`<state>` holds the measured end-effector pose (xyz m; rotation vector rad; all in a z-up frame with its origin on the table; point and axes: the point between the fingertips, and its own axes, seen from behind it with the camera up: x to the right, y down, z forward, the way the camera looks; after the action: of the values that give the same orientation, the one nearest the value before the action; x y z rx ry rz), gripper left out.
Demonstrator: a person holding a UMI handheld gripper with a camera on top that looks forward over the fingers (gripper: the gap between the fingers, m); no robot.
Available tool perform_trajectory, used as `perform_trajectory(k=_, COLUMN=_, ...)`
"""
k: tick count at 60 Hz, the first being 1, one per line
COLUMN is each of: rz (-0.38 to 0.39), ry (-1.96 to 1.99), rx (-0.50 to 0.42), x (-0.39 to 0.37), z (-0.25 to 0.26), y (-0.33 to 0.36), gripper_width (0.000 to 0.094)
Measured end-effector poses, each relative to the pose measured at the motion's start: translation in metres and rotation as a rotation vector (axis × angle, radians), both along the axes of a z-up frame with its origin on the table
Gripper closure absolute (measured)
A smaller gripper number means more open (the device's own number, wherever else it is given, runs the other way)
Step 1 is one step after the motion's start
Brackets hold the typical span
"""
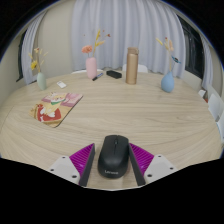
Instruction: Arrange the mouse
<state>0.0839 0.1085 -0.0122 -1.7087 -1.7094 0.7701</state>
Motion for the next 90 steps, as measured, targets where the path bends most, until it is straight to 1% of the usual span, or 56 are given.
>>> perform_trajectory(k=6, rz=0.002, ry=-0.001, rx=0.002, x=-0.013, z=0.0, y=0.001, gripper_width=0.0378)
perform_trajectory(k=8, rz=0.008, ry=-0.001, rx=0.006, x=-0.017, z=-0.001, y=0.0, gripper_width=0.0432)
perform_trajectory(k=11, rz=0.017, ry=-0.003, rx=0.004, x=-0.02, z=0.0, y=-0.001, gripper_width=0.0439)
perform_trajectory(k=23, rz=0.067, ry=-0.004, rx=0.034, x=-0.026, z=0.001, y=-0.006, gripper_width=0.0533)
perform_trajectory(k=26, rz=0.065, ry=-0.007, rx=0.04, x=-0.026, z=0.002, y=-0.005, gripper_width=0.0549)
perform_trajectory(k=32, rz=0.026, ry=-0.016, rx=0.034, x=-0.027, z=0.009, y=-0.003, gripper_width=0.0573)
perform_trajectory(k=36, rz=0.015, ry=0.013, rx=0.016, x=-0.036, z=0.03, y=-0.009, gripper_width=0.0574)
perform_trajectory(k=41, rz=0.033, ry=0.055, rx=-0.012, x=-0.06, z=0.063, y=-0.035, gripper_width=0.0575)
perform_trajectory(k=45, rz=0.065, ry=0.085, rx=-0.031, x=-0.085, z=0.091, y=-0.065, gripper_width=0.0574)
perform_trajectory(k=49, rz=0.085, ry=0.137, rx=-0.069, x=-0.117, z=0.119, y=-0.103, gripper_width=0.0574)
perform_trajectory(k=55, rz=0.126, ry=0.165, rx=-0.094, x=-0.157, z=0.135, y=-0.161, gripper_width=0.0573)
perform_trajectory(k=61, rz=0.159, ry=0.147, rx=-0.081, x=-0.191, z=0.116, y=-0.212, gripper_width=0.0575)
perform_trajectory(k=68, rz=0.186, ry=0.093, rx=-0.072, x=-0.21, z=0.071, y=-0.254, gripper_width=0.0576)
perform_trajectory(k=75, rz=0.204, ry=0.034, rx=-0.038, x=-0.208, z=0.03, y=-0.271, gripper_width=0.0577)
perform_trajectory(k=79, rz=0.192, ry=0.014, rx=-0.021, x=-0.204, z=0.013, y=-0.269, gripper_width=0.0576)
perform_trajectory(k=82, rz=0.178, ry=0.005, rx=-0.029, x=-0.201, z=0.005, y=-0.27, gripper_width=0.0569)
perform_trajectory(k=86, rz=0.175, ry=0.015, rx=-0.027, x=-0.201, z=0.003, y=-0.27, gripper_width=0.0511)
perform_trajectory(k=90, rz=0.168, ry=-0.002, rx=-0.003, x=-0.2, z=0.0, y=-0.268, gripper_width=0.042)
